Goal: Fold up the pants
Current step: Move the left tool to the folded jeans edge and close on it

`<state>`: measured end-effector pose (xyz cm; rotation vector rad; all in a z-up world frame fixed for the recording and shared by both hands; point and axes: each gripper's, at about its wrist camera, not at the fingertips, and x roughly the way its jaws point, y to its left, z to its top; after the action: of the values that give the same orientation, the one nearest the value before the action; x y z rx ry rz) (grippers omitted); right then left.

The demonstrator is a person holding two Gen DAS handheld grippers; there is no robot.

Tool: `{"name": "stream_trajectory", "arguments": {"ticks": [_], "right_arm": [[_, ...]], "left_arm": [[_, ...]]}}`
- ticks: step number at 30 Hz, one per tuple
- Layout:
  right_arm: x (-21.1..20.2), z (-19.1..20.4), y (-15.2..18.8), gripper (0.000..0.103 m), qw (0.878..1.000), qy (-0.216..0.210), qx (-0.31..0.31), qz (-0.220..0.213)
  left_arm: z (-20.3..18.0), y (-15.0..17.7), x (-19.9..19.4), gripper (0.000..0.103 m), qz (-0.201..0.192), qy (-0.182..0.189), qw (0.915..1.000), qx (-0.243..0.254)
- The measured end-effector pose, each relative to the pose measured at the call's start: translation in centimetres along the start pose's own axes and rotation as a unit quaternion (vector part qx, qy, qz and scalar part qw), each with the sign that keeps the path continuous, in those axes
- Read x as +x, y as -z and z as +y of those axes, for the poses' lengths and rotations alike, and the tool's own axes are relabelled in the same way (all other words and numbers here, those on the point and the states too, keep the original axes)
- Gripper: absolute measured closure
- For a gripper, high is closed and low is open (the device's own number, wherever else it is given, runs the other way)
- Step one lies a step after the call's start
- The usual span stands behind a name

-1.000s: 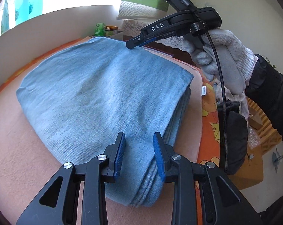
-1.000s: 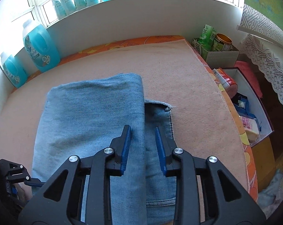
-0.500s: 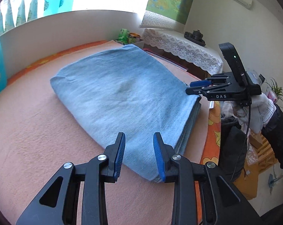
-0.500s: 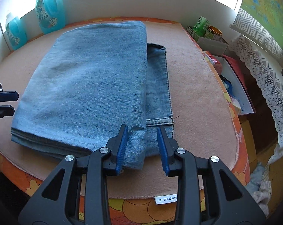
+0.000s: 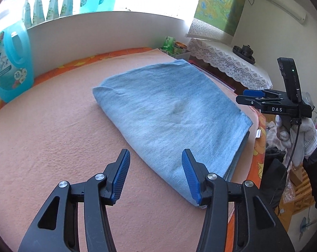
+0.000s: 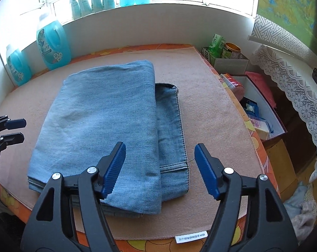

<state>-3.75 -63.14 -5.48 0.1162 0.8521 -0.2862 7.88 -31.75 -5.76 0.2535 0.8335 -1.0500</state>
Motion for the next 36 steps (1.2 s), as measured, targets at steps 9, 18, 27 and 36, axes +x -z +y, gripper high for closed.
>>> {"name": "stream_trajectory", "arguments": {"ticks": [9,18,27,36], "right_arm": [[2.1,-0.1,-2.3,0.007,1.000,-0.020,-0.005,0.005],[5.8,-2.0,-4.2,0.006,0.998,-0.031,0.007,0.048],[8.6,-3.5,-4.3,0.006,0.995,-0.063,0.033,0.076],[10.4,-4.1,-4.3,0.006,0.990,-0.096,0.043,0.090]], "left_arm": [[0.0,-0.7,0.1,0.044,-0.004,-0.020,0.9998,-0.010],[1.9,-1.4,2.0,0.041,0.018,0.006,0.9970,-0.075],[3.3,-1.5,4.1,0.041,0.040,0.031,0.9912,-0.123],[3.8,-1.7,5.6,0.041,0.049,0.039,0.9880,-0.141]]}}
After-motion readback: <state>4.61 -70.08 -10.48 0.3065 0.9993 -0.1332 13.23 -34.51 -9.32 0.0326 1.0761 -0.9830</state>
